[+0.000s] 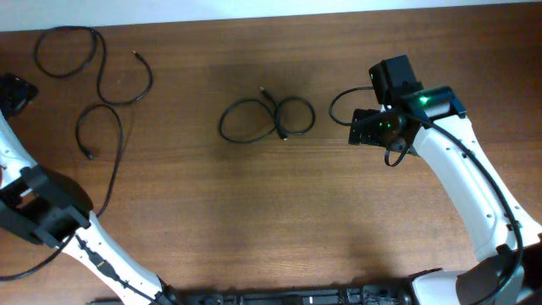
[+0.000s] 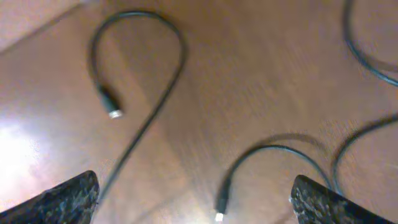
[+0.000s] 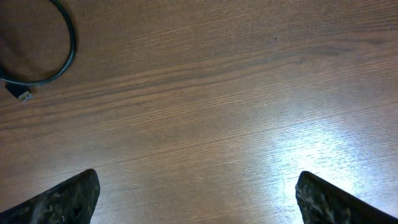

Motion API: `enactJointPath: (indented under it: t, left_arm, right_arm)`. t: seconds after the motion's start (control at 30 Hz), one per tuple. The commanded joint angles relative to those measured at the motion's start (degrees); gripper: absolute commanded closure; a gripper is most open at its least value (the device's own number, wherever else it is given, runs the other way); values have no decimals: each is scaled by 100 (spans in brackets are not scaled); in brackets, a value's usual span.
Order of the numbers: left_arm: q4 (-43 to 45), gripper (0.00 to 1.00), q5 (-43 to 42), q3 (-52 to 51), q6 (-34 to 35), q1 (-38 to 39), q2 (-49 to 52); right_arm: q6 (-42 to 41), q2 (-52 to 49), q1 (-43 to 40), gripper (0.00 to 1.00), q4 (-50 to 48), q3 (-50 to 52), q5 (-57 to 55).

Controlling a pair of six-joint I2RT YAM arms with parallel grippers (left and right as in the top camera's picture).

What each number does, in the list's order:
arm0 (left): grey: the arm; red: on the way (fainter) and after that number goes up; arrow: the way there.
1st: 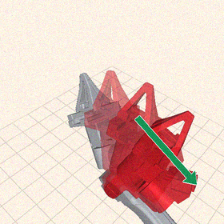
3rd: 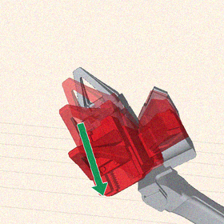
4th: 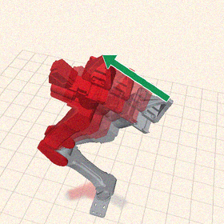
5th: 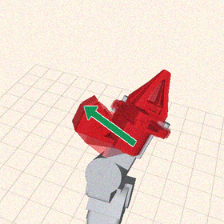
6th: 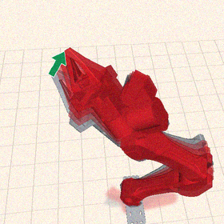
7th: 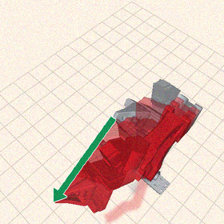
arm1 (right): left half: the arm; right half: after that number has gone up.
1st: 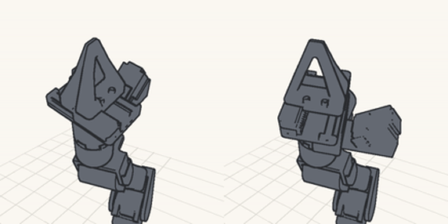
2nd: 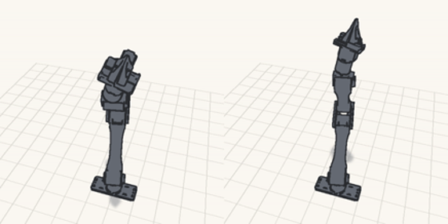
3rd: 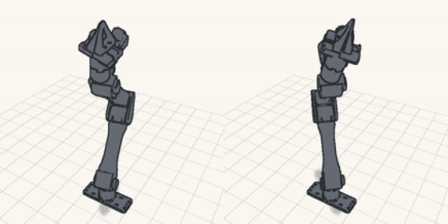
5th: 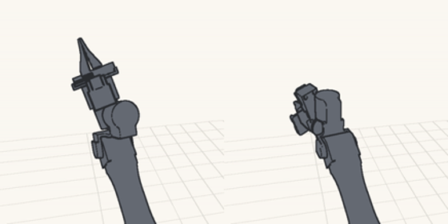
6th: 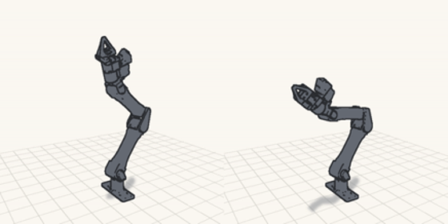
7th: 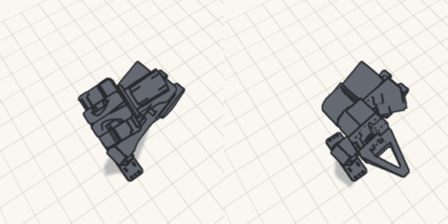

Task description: Untangle cables

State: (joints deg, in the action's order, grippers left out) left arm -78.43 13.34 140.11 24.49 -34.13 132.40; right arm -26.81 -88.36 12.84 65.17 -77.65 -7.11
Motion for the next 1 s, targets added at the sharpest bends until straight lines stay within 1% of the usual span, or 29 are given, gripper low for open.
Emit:
enactJointPath:
  t: [0.0, 0.1, 0.17, 0.2, 0.27, 0.3, 0.37, 0.4, 0.43, 0.53, 0.57, 0.63, 0.77, 0.97]
  left_arm:
    - [-225, 0, 852, -208, 289, -188, -11]
    - [-175, 5, 850, -726, 289, -361, 15]
    - [37, 10, 826, -1480, 291, -535, 15]
    - [164, 16, 699, -1768, 289, -588, 15]
    - [492, 38, 273, -2269, 284, -667, 15]
    - [614, 46, 116, -2413, 280, -691, 15]
    - [896, 69, -133, -2643, 142, -704, 15]
    - [1086, 79, -358, -2699, -79, -702, 17]
    - [1224, 82, -566, -2699, -229, -691, 22]
    - [1633, 95, -1220, -2697, -361, -686, 22]
    - [1757, 98, -1296, -2697, -361, -686, 22]
    - [2065, 100, -1362, -2645, -363, -686, 22]
    - [2638, 100, -1384, -2468, -358, -686, 22]
    - [3519, 100, -2304, -2402, -358, -686, 22]
  right_arm:
    - [-4, -17, -11, 2, 0, -2, -109]
    - [-4, -17, -11, 2, 0, -2, -109]
    - [-4, -17, -11, 1, 0, -2, -109]
    - [-4, -17, -11, 2, 0, -2, -109]
    - [-4, -17, -11, 2, 0, -2, -109]
    - [-4, -17, -11, 2, 0, -2, -109]
    - [-4, -17, -11, 2, 0, -2, -109]
    - [-4, -17, -11, 2, 0, -2, -109]
    - [-4, -17, -11, 2, 0, -2, -109]
    - [-4, -17, -11, 2, 0, -2, -109]
    - [-4, -17, -11, 2, 0, -2, -109]
    - [-4, -17, -11, 2, 0, -2, -109]
    - [-4, -17, -11, 2, 0, -2, -109]
    - [-4, -17, -11, 2, 0, -2, -109]
